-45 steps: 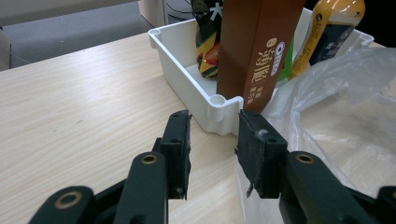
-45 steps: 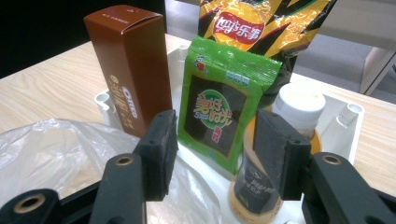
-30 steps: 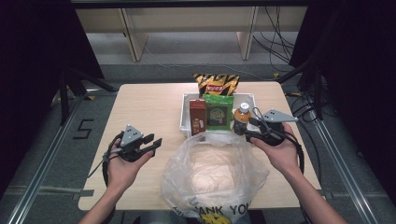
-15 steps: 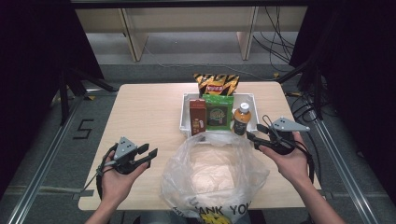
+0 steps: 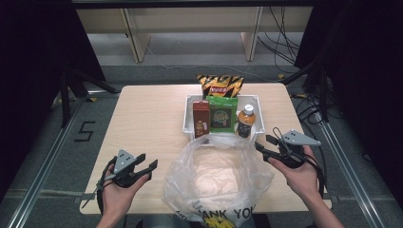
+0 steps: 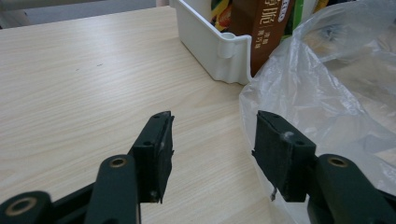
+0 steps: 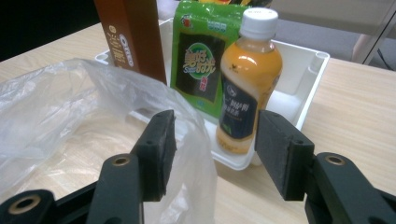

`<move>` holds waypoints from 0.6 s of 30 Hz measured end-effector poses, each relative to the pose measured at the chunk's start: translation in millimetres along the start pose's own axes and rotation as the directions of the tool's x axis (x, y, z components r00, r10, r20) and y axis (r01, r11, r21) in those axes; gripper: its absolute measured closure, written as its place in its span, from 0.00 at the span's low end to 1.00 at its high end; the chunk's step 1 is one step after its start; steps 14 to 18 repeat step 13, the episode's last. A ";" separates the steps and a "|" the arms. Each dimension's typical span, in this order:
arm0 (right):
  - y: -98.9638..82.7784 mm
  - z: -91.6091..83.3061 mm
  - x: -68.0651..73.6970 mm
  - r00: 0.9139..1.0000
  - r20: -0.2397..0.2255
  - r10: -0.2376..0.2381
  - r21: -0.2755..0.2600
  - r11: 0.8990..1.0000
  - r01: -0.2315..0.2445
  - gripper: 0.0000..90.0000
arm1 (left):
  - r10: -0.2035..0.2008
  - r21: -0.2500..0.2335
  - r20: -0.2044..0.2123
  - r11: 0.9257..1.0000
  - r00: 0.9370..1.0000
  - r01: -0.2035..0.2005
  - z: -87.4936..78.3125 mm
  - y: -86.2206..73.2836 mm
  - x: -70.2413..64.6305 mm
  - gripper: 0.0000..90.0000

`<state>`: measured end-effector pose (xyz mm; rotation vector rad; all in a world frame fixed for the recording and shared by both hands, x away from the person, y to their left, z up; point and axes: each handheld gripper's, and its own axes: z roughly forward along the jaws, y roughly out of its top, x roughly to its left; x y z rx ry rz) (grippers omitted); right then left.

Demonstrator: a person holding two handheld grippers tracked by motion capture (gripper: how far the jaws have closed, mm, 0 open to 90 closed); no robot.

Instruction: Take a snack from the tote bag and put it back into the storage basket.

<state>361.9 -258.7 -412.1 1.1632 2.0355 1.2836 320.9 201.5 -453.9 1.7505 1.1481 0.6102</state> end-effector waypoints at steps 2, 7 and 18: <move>-2.0 0.4 -1.8 1.000 0.004 -0.026 0.009 1.000 0.026 0.53 | 0.002 0.006 -0.003 1.000 1.000 -0.002 0.0 -3.5 -0.6 0.50; -4.6 2.3 -2.4 0.999 -0.008 -0.032 0.004 0.999 0.032 0.53 | 0.004 -0.005 -0.019 1.000 1.000 -0.004 0.1 -5.7 -1.9 0.49; -9.5 4.2 -1.8 1.000 -0.011 -0.010 0.025 1.000 0.011 0.52 | -0.002 0.000 -0.022 1.000 1.000 0.002 2.6 -10.1 0.9 0.49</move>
